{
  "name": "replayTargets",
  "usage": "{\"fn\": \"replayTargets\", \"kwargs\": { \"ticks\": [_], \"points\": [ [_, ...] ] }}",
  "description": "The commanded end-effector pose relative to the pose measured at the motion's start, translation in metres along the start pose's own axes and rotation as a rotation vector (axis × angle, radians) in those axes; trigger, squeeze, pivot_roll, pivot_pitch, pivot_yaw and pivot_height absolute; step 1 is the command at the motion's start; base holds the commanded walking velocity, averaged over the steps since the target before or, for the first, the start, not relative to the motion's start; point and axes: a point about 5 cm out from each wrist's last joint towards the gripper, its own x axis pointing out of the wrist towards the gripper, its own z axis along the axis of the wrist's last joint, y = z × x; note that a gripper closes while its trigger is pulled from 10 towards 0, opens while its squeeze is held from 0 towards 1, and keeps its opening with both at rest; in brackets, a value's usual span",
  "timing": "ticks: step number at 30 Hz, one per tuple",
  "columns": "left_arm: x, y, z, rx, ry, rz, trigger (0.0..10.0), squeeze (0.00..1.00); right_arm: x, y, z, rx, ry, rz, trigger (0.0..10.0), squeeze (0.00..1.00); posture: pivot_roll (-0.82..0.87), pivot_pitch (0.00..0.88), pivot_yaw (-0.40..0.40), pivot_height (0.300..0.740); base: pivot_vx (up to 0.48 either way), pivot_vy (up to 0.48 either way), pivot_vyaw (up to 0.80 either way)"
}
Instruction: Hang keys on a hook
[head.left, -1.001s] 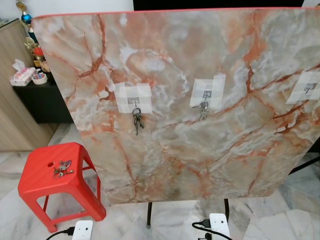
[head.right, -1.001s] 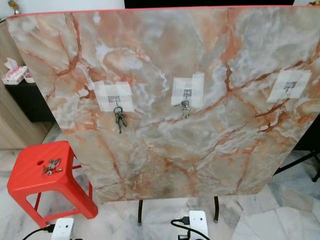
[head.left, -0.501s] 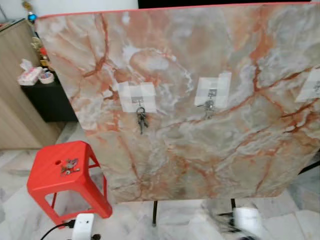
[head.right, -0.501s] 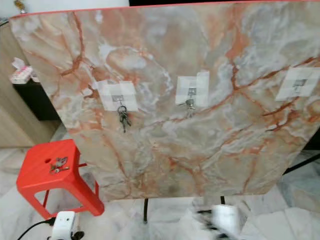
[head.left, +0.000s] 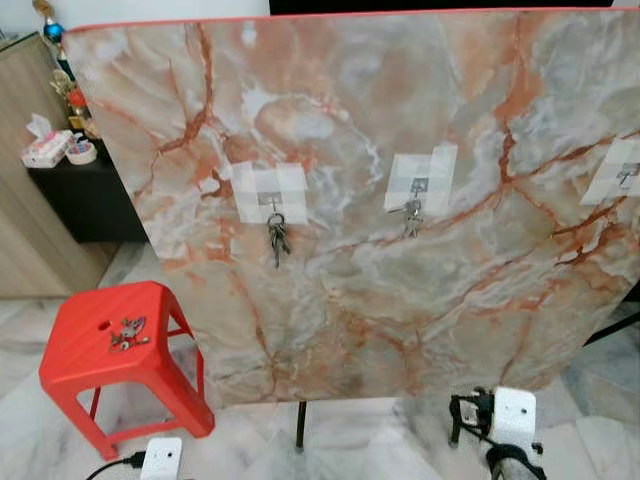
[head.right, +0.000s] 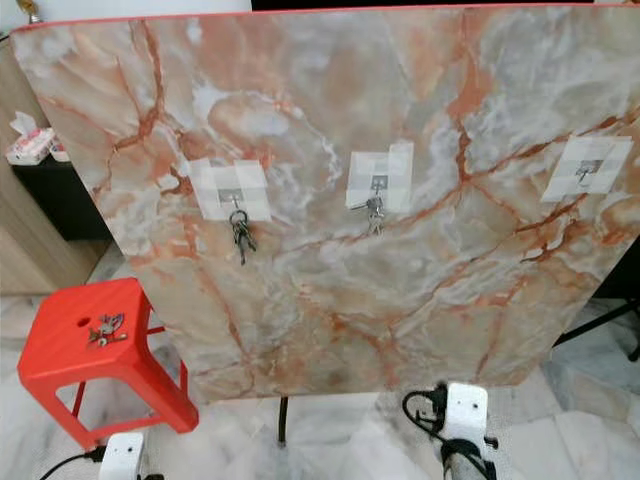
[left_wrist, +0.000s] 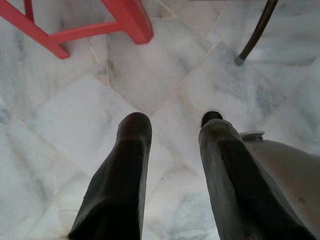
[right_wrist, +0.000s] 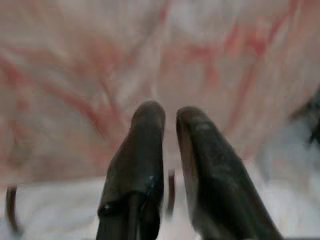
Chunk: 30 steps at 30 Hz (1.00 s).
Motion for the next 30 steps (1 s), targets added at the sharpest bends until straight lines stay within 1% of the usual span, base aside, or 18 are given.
{"fn": "replayTargets", "kwargs": {
  "ticks": [1,6,8,11,12,14,15,16,19,20,21,22,23,24,25,27,28,30],
  "points": [
    [-0.001,-0.001,-0.003,-0.002,0.008,0.010,10.0,0.00,0.000,0.002,0.011,-0.024,-0.078,0.018,10.0,0.00,-0.02,0.000,-0.014,0.740,0.000,0.000,0.00],
    [-0.001,-0.001,-0.005,-0.014,0.005,0.015,10.0,0.00,-0.013,0.004,0.024,-0.034,-0.171,-0.013,10.0,0.00,-0.02,0.000,-0.024,0.740,0.000,0.000,0.00],
    [-0.001,-0.001,-0.005,-0.015,0.004,0.015,10.0,0.00,-0.017,0.002,0.023,-0.042,-0.166,-0.032,10.0,0.00,-0.02,0.000,-0.023,0.740,0.000,0.000,0.00],
    [-0.001,-0.001,-0.005,-0.012,0.004,0.014,10.0,0.00,-0.016,0.002,0.010,-0.031,-0.066,-0.058,10.0,0.00,-0.03,0.000,-0.019,0.740,0.000,0.000,0.00],
    [-0.001,-0.001,-0.005,-0.012,0.004,0.014,10.0,0.00,-0.016,0.002,0.010,-0.031,-0.066,-0.058,10.0,0.00,-0.03,0.000,-0.019,0.740,0.000,0.000,0.00],
    [-0.001,-0.001,-0.005,-0.011,0.003,0.012,10.0,0.00,-0.010,-0.006,-0.007,-0.012,0.061,-0.148,10.0,0.00,-0.02,0.000,-0.019,0.740,0.000,0.000,0.00],
    [-0.001,-0.002,-0.005,-0.011,0.002,0.012,10.0,0.00,-0.008,-0.009,-0.014,0.024,0.120,-0.181,10.0,0.00,-0.02,0.000,-0.019,0.740,0.000,0.000,0.00],
    [-0.001,-0.002,-0.004,-0.013,0.000,0.011,10.0,0.00,-0.007,-0.011,-0.025,0.055,0.229,-0.219,10.0,0.00,-0.02,0.000,-0.020,0.740,0.000,0.000,0.00],
    [-0.001,-0.002,-0.004,-0.016,-0.002,0.012,10.0,0.00,-0.007,-0.012,-0.034,0.089,0.316,-0.231,10.0,0.00,-0.02,0.000,-0.021,0.740,0.000,0.000,0.00],
    [-0.001,-0.003,-0.003,-0.024,-0.003,0.014,10.0,0.00,-0.013,-0.006,-0.047,0.073,0.418,-0.150,10.0,0.00,-0.01,0.000,-0.024,0.740,0.000,0.000,0.00],
    [-0.001,-0.003,-0.003,-0.024,-0.003,0.014,10.0,0.00,-0.013,-0.006,-0.047,0.073,0.418,-0.150,10.0,0.00,-0.01,0.000,-0.024,0.740,0.000,0.000,0.00],
    [-0.001,-0.003,-0.003,-0.032,-0.003,0.016,10.0,0.00,-0.021,0.000,-0.058,0.023,0.499,-0.059,10.0,0.00,0.00,0.000,-0.026,0.740,0.000,0.000,0.00],
    [-0.001,-0.003,-0.003,-0.032,-0.003,0.016,10.0,0.00,-0.021,0.000,-0.058,0.023,0.499,-0.059,10.0,0.00,0.00,0.000,-0.026,0.740,0.000,0.000,0.00],
    [-0.001,-0.003,-0.003,-0.034,-0.003,0.018,10.0,0.00,-0.026,0.003,-0.064,-0.016,0.536,-0.011,10.0,0.00,0.00,0.000,-0.024,0.740,0.000,0.000,0.00],
    [-0.001,-0.002,-0.003,-0.034,-0.003,0.021,10.0,0.00,-0.036,0.003,-0.076,-0.013,0.615,0.022,10.0,0.00,-0.01,0.000,-0.011,0.740,0.000,0.000,0.00],
    [-0.001,-0.001,-0.003,-0.032,-0.001,0.021,10.0,0.00,-0.046,0.004,-0.085,0.015,0.693,0.041,10.0,0.00,-0.01,0.000,-0.009,0.740,0.000,0.000,0.00],
    [-0.001,-0.001,-0.005,-0.022,0.008,0.017,10.0,0.00,-0.057,0.006,-0.095,-0.010,0.776,0.079,10.0,0.00,-0.01,0.000,-0.001,0.740,0.000,0.000,0.00],
    [-0.001,-0.001,-0.006,-0.020,0.015,0.016,10.0,0.00,-0.065,0.005,-0.101,-0.011,0.825,0.079,10.0,0.00,-0.01,0.000,-0.002,0.740,0.000,0.000,0.00]
  ]
}}
